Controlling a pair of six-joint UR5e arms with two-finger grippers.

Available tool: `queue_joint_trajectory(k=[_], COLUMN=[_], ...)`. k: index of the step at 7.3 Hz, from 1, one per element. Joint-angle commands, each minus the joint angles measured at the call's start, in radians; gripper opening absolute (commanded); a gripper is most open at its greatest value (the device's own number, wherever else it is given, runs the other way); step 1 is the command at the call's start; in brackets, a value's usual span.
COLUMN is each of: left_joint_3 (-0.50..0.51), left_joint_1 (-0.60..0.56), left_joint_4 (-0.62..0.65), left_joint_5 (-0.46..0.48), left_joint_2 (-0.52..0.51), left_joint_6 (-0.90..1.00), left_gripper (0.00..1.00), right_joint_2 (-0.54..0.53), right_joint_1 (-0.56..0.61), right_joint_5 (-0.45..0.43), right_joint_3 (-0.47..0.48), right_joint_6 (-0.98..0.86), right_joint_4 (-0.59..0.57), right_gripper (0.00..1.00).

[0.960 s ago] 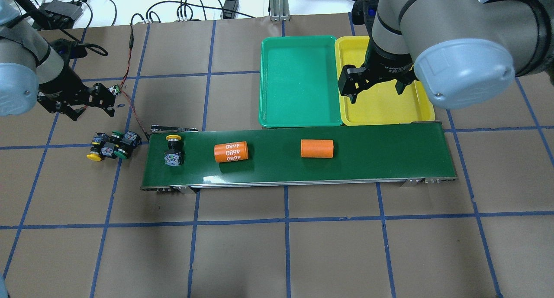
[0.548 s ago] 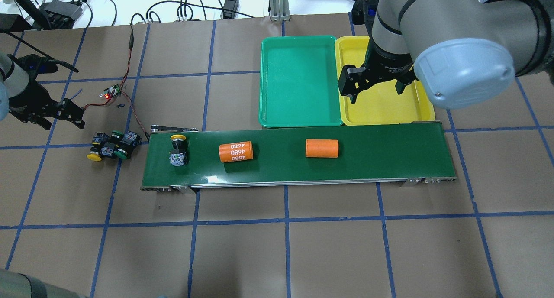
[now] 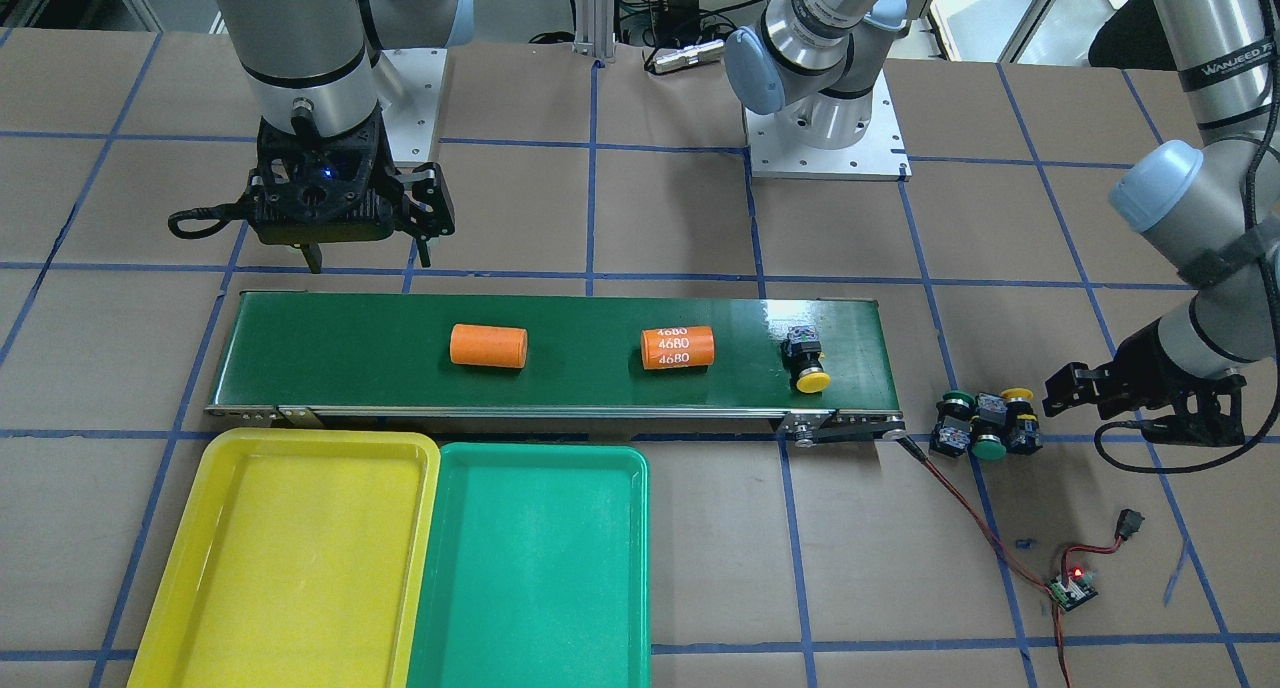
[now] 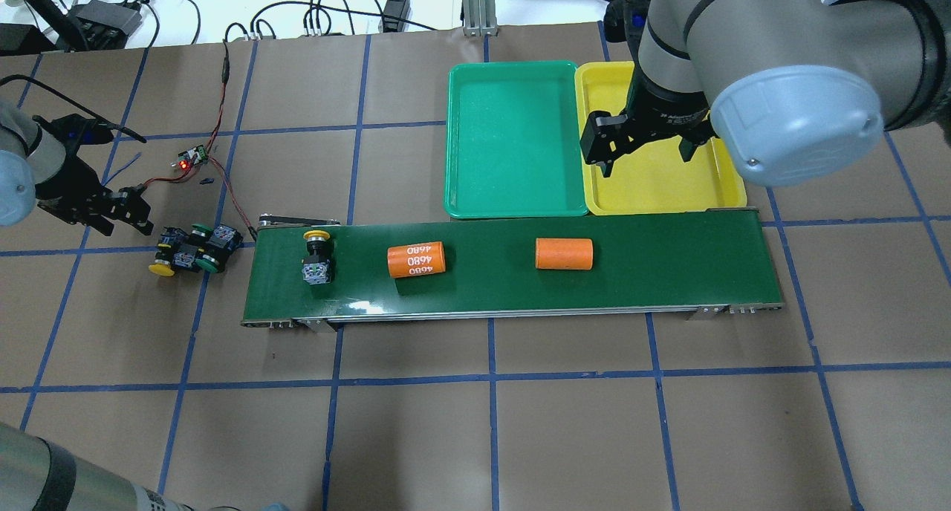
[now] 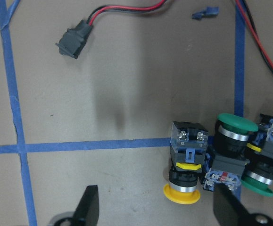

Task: Sort buttons by color to trays
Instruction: 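Reach the left gripper back and grasp another yellow-capped button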

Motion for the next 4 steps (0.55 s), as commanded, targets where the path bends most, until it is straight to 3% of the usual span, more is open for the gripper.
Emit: queue_joint_trajectory(k=[1, 4], left_joint_3=[-0.001, -0.001], left_joint_1=[-0.005, -0.008], left_joint_4=[-0.003, 0.0], left_joint_5=[-0.021, -0.024], left_joint_2=[-0.027, -0.064], left_joint_6=[0.005, 0.008], left_gripper=[0.73, 0.73], right_joint_2=[0.0, 0.002], right_joint_1=[0.0, -0.003], right_joint_5=[-0.006, -0.006], right_joint_3=[-0.005, -0.009], right_joint_6=[-0.004, -0.019], right_joint_4=[0.005, 0.017], right_gripper=[1.0, 1.0])
